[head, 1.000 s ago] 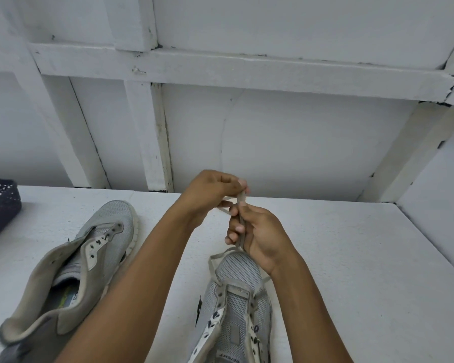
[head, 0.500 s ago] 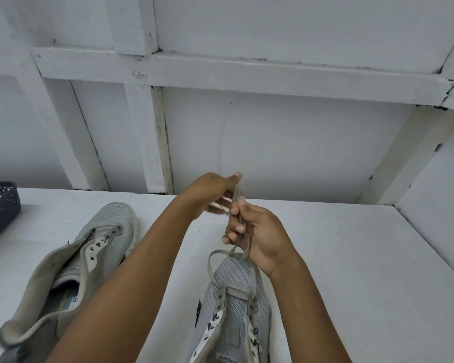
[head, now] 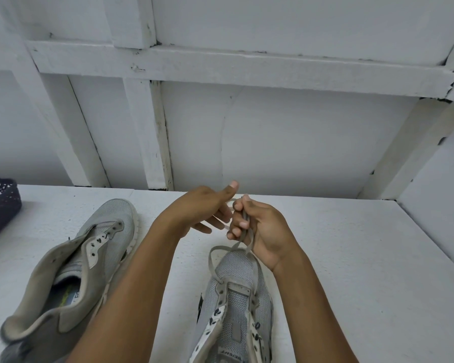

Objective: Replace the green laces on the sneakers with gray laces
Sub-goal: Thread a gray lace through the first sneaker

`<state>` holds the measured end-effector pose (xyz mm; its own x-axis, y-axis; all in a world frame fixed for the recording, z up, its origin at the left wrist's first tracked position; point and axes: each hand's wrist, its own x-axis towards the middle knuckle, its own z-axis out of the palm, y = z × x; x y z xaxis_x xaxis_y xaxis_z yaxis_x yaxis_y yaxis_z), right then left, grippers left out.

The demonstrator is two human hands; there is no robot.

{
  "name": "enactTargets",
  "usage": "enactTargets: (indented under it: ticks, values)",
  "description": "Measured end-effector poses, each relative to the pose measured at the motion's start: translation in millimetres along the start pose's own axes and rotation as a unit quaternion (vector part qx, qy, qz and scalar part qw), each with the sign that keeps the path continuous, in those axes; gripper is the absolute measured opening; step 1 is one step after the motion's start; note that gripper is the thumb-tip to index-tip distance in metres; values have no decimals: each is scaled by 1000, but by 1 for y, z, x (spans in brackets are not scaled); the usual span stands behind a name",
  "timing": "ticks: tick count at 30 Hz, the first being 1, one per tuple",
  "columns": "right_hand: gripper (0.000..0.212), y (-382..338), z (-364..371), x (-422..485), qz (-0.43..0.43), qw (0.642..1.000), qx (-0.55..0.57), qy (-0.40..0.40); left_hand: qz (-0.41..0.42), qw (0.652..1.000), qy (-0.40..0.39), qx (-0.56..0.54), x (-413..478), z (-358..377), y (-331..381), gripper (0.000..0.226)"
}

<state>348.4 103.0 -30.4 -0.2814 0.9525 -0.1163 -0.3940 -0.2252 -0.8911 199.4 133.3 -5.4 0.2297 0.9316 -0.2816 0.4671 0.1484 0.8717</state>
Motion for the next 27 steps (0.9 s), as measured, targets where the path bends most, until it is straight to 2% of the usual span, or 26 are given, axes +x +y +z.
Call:
enactTargets:
  ticks: [5, 9, 13, 16, 20, 25, 27]
  values:
    - [34, 1, 3, -2, 23, 1000, -13, -10, 36, 996, -36, -76, -6, 7, 10, 48]
    - [33, 2, 8, -4, 35, 999, -22, -29, 70, 990, 10, -124, 4, 9, 14, 29]
    - [33, 2, 11, -6, 33, 999, -33, -28, 84, 979, 95, -158, 20, 3, 22, 29]
    - [34, 2, 10, -6, 34, 998, -40, -21, 67, 980, 121, -146, 34, 0, 26, 29]
    - [33, 1, 8, -7, 38, 999, -20, -24, 54, 986, 77, -138, 36, 6, 20, 32]
    - [35, 4, 7, -4, 35, 999, -2, -12, 23, 995, -21, -96, 26, 5, 4, 56]
    - [34, 4, 5, -3, 31, 999, -6, -14, 23, 995, -53, -84, 21, 2, -3, 55]
